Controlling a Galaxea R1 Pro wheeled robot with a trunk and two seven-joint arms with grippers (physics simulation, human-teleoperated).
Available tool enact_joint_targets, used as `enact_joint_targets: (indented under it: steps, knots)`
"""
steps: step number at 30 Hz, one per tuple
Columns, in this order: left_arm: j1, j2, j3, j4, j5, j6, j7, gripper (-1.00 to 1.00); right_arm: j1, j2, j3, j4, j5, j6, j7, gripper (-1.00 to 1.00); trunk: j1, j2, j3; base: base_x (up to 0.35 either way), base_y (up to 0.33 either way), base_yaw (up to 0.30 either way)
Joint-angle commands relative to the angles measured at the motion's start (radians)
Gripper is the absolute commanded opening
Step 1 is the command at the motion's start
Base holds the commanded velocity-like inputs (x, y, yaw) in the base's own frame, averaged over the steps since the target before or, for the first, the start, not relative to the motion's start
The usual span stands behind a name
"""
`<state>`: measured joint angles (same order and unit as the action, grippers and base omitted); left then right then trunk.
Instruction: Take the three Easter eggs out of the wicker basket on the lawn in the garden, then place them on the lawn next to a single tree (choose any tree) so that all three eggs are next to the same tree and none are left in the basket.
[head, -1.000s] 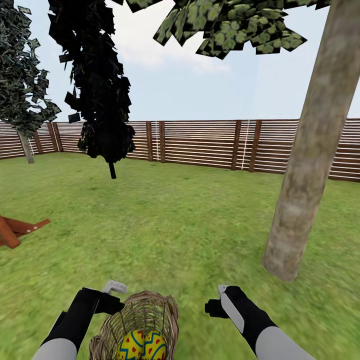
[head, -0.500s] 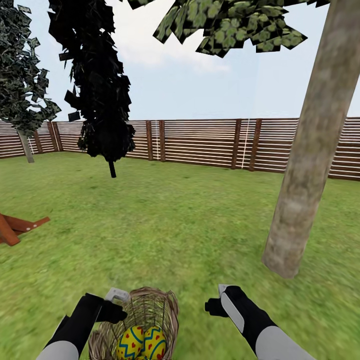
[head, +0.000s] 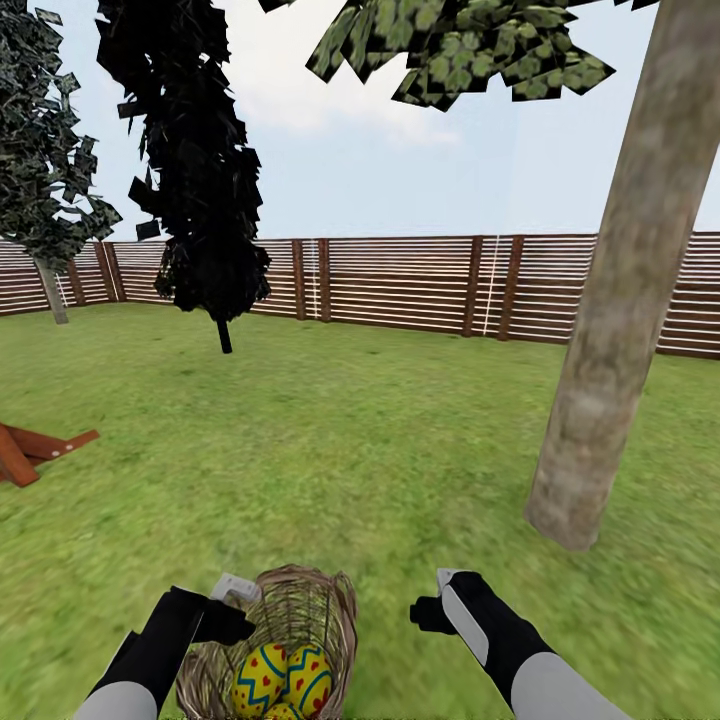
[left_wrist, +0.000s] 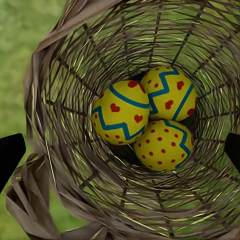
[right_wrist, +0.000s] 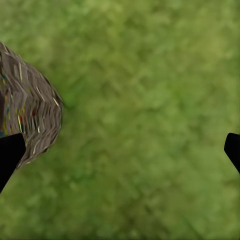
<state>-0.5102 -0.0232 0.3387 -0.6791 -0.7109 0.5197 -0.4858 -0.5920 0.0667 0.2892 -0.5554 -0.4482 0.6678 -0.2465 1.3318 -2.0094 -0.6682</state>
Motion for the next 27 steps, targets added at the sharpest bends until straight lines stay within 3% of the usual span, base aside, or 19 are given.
enact_joint_targets:
  steps: [1, 27]
  knots:
    - [-0.001, -0.002, 0.007, -0.002, -0.01, 0.0, -0.01, 1.0, -0.001, -0.001, 0.005, -0.001, -0.011, 0.003, -0.009, 1.0, 0.004, -0.008, -0.004, 0.0, 0.0, 0.0]
    - [-0.001, -0.001, 0.006, -0.002, -0.01, -0.014, -0.015, 1.0, 0.0, -0.001, 0.006, -0.001, -0.011, 0.003, -0.008, 1.0, 0.103, -0.19, -0.086, 0.0, 0.0, 0.0]
